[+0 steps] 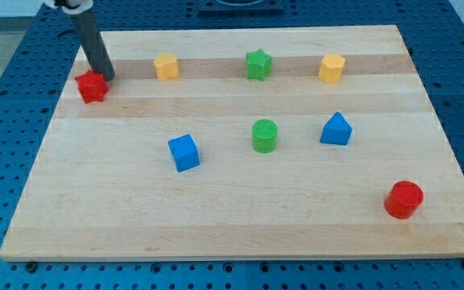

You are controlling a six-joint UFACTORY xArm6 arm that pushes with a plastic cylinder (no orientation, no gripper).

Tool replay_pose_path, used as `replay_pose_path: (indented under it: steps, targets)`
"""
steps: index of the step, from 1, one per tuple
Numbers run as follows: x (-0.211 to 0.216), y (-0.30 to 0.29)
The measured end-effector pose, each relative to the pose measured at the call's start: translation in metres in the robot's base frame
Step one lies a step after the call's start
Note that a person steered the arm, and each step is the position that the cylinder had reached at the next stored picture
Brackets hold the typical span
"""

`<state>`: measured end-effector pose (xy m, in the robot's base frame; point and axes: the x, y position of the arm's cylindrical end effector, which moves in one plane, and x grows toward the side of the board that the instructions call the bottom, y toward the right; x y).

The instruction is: Slide red star a bit down

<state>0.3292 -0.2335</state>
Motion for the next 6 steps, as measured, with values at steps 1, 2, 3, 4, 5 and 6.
replay_pose_path:
  steps: [1, 2, 3, 4, 5, 6]
  targets:
    - [0.028, 0.0]
    - [0.017, -0.002]
    - [-0.017, -0.019]
    - [-0.004, -0.023]
    - [0.038, -0.023]
    - [0.081, -0.023]
